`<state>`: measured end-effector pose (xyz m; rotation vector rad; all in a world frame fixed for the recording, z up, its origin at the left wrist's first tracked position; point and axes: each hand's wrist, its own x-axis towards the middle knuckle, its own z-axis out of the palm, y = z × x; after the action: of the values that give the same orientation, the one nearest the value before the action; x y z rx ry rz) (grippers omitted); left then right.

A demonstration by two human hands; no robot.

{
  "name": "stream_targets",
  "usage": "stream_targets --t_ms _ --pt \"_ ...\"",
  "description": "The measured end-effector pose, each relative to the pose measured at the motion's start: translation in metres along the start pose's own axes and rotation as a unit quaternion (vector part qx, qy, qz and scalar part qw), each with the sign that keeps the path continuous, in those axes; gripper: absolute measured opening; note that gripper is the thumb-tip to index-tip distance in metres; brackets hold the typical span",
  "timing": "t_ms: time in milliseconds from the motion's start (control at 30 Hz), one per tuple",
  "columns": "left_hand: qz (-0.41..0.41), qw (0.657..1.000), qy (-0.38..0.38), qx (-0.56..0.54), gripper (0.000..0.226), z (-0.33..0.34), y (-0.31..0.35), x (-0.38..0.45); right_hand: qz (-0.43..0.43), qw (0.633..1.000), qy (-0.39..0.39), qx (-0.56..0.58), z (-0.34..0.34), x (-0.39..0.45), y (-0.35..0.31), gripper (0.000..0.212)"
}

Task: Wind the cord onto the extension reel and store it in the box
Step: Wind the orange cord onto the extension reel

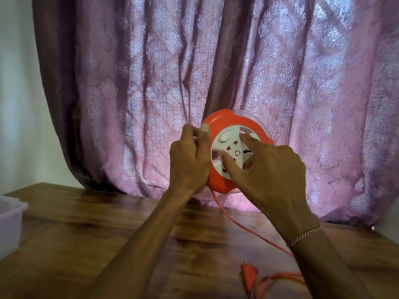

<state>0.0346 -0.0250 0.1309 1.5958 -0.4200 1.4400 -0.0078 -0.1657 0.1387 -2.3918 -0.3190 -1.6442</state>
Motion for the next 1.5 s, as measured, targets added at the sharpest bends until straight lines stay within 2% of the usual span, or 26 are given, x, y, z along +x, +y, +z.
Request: stream_targets --t_ms 100,233,300,333,400,467,800,1000,1133,1367,1500 --pt "0.0 1.0 0.004 -0.003 0.032 -0.001 -0.001 0.0 -0.021 1.0 0.007 -0.008 -0.003 0.001 0.0 0.067" --pt "-0.002 1.0 0.008 -0.005 0.032 -0.002 -0.003 0.002 -0.07 0.996 0.037 0.048 -0.011 0.003 0.005 0.035" --pt "-0.004 1.0 0.005 -0.011 0.031 -0.003 -0.002 0.001 -0.117 0.992 0.022 0.048 -0.013 0.006 0.011 0.02" --pt "-0.008 1.0 0.004 -0.013 0.03 -0.003 -0.001 0.001 -0.143 0.989 0.001 0.044 -0.014 0.006 0.014 0.024" --pt "-0.009 1.0 0.004 -0.012 0.031 -0.003 -0.002 0.002 -0.182 0.981 -0.061 0.035 -0.013 0.006 0.016 0.047" --pt "-0.002 1.0 0.004 -0.007 0.031 -0.002 -0.003 0.002 -0.193 0.977 -0.092 0.013 -0.011 0.005 0.013 0.061" --pt "0.002 1.0 -0.003 0.001 0.03 -0.002 -0.004 0.002 -0.19 0.979 -0.062 -0.033 -0.004 0.003 0.01 0.058" --pt "0.005 1.0 -0.001 0.01 0.033 -0.001 -0.005 0.002 -0.087 0.996 -0.018 -0.008 -0.003 -0.002 0.002 0.055" --pt "0.006 1.0 0.001 0.013 0.031 0.0 -0.002 0.001 0.028 0.999 0.031 0.026 0.004 -0.003 -0.003 0.068" --pt "-0.005 1.0 -0.006 0.009 0.031 0.001 -0.002 0.0 0.02 0.999 0.024 0.029 0.0 0.002 0.002 0.059" --pt "-0.008 1.0 0.0 0.005 0.033 -0.001 -0.002 0.001 -0.07 0.994 0.008 0.089 -0.008 0.005 0.01 0.024"
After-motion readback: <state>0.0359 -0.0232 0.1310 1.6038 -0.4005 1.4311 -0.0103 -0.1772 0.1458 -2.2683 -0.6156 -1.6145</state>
